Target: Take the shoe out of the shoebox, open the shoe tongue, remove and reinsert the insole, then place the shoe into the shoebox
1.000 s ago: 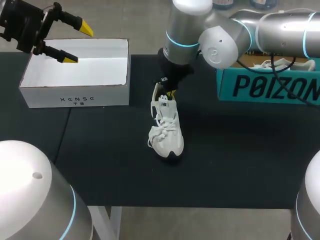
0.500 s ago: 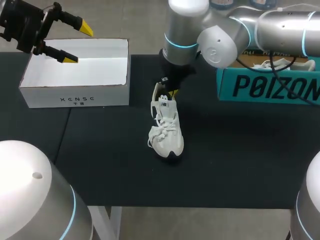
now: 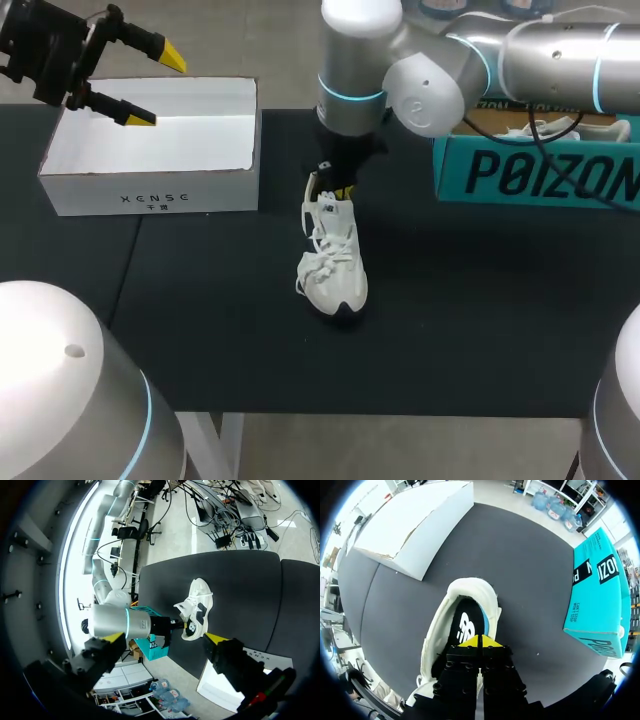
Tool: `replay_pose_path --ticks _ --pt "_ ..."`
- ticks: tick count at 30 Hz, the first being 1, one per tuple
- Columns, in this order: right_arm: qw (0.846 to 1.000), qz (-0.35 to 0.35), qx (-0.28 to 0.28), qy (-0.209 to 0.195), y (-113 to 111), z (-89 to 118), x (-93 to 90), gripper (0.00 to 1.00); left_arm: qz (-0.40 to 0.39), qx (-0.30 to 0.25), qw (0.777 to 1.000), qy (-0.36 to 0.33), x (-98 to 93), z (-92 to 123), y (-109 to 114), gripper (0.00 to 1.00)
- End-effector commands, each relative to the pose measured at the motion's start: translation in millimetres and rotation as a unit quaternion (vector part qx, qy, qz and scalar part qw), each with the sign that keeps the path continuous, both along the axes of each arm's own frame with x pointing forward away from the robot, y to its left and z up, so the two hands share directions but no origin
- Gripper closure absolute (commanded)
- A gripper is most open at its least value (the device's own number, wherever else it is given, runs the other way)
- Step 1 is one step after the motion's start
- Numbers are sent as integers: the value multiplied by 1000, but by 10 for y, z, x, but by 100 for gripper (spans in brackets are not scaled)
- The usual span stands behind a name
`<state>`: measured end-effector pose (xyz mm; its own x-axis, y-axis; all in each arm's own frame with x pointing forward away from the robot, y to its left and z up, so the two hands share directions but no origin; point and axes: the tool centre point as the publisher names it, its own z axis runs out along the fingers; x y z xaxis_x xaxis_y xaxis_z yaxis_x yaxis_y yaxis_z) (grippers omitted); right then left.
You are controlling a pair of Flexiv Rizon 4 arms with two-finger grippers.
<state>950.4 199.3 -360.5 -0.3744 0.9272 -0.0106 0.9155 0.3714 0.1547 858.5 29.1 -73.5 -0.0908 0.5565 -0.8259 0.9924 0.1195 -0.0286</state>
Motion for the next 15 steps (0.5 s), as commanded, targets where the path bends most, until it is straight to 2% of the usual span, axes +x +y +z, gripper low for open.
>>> replay_pose_path --ticks 1,11,15 --pt "1000 0 -4 5 23 -73 39 100 0 1 1000 0 4 2 -2 0" --pt "999 6 -18 29 33 -376 26 100 0 1 1000 0 4 2 -2 0" --pt "999 15 -17 38 73 -434 8 100 0 1 1000 0 4 2 -2 0"
